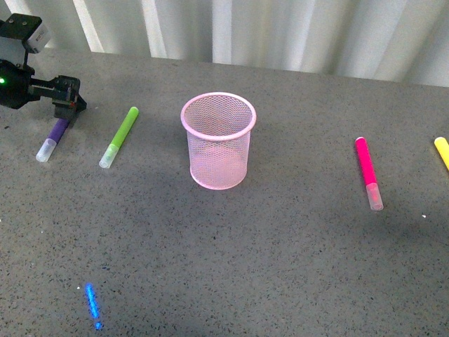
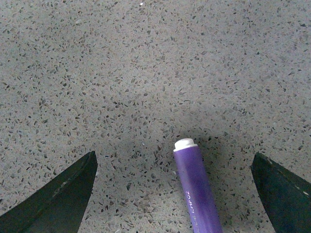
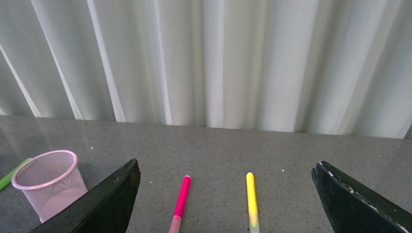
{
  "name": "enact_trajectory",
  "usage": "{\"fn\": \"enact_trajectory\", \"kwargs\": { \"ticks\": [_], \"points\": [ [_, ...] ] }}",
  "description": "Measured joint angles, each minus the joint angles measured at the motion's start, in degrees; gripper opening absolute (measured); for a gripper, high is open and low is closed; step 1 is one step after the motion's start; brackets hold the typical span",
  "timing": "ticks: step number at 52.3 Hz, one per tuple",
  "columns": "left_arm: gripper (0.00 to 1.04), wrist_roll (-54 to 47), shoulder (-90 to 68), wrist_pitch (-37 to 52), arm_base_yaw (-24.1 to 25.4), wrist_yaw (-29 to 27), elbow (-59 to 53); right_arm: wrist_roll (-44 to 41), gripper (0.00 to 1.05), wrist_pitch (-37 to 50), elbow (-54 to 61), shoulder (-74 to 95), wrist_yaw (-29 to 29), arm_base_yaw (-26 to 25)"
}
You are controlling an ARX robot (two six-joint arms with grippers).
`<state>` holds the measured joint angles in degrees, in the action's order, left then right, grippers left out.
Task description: Insert purple and pink pens into pink cup
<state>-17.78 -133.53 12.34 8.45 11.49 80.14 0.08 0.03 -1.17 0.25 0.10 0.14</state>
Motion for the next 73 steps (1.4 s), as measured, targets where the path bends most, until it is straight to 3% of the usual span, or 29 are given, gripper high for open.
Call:
{"fn": "enact_trajectory", "kwargs": {
  "ticks": [33,65,73],
  "points": [
    [0.98,0.0,-1.7,-4.4,-1.5,-2.4,1.6,0.0,0.98,0.0,0.0,0.0,0.0,0.0],
    [0.14,4.4,1.3,-3.9,-1.9,-3.8,-2.4,0.0,0.98,0.0,0.0,0.0,0.0,0.0],
    [0.13,8.0,7.2,-0.1,-2.4,-1.7,-7.1,0.0,0.98,0.0,0.0,0.0,0.0,0.0]
  ]
}}
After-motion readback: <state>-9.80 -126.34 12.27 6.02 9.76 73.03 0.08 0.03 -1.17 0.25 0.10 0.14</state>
